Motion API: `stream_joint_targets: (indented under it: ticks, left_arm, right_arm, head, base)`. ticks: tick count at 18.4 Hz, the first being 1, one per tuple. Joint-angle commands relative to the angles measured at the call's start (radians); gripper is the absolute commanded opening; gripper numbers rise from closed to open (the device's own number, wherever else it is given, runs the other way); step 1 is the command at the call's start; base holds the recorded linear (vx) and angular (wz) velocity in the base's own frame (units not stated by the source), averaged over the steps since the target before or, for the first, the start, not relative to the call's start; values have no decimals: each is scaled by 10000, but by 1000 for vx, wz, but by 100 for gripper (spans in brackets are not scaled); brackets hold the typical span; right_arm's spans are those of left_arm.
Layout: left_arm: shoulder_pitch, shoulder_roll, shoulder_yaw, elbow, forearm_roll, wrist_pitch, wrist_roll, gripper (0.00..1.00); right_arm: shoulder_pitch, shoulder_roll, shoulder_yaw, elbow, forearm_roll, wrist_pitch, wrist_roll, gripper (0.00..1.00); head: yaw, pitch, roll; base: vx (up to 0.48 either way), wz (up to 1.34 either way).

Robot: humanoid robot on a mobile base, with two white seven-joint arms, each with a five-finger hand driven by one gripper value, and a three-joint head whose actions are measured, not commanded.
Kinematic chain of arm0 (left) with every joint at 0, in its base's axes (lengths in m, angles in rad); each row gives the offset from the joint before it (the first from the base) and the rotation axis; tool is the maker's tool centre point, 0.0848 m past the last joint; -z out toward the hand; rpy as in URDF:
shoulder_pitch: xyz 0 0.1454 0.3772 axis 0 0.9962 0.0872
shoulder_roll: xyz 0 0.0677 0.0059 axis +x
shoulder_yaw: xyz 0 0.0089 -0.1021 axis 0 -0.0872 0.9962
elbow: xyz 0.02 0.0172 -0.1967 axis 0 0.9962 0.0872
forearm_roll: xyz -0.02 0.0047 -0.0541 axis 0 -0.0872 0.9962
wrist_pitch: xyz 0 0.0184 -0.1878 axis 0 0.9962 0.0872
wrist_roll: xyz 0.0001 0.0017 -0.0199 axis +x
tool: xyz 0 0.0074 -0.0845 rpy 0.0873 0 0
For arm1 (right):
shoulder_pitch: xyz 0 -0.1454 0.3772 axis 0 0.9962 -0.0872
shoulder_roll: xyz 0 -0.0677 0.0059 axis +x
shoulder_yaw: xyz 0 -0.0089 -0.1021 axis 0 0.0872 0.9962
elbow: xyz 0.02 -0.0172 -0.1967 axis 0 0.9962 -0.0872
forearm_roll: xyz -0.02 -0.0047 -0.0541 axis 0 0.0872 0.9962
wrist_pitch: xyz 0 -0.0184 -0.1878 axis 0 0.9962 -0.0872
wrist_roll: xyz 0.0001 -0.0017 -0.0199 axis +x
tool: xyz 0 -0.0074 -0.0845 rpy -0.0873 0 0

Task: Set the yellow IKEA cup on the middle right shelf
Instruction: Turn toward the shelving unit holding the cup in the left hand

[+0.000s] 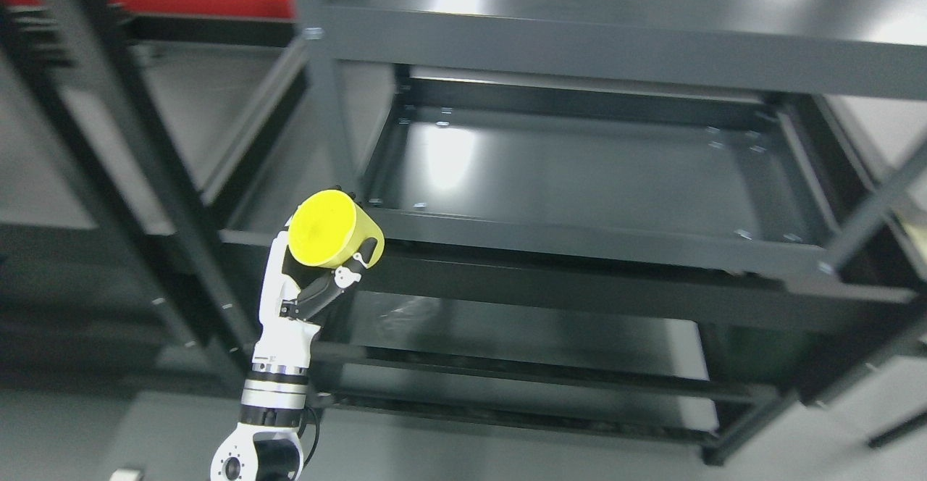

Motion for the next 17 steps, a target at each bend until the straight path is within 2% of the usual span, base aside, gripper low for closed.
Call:
stream_joint_targets:
  ticks: [1, 5, 9, 14, 17]
  left_arm:
    - [179, 175, -525, -59, -11, -39, -17, 1]
    - [670, 175, -909, -89, -11, -346, -63, 1]
    - [732, 175, -1367, -89, -11, -651, -78, 1]
    - [626, 175, -3878, -105, -315, -1480, -155, 2]
    - [-1, 175, -5322, -105, -746, -1864, -201, 3]
  right_arm:
    - [132, -175, 169, 0, -245, 5, -8, 99]
    - [132, -175, 169, 0, -245, 5, -8, 99]
    - [132, -175, 169, 0, -245, 5, -8, 99]
    - [132, -175, 169, 0, -245, 5, -8, 99]
    - [132, -175, 169, 0, -245, 5, -8, 99]
  head:
    - [0, 0, 0]
    - [0, -3, 0]
    - [0, -3, 0]
    - [0, -3, 0]
    - [0, -3, 0]
  base:
    - [-85, -867]
    - [-42, -605]
    - [34, -63]
    - [63, 97]
    - [54, -114]
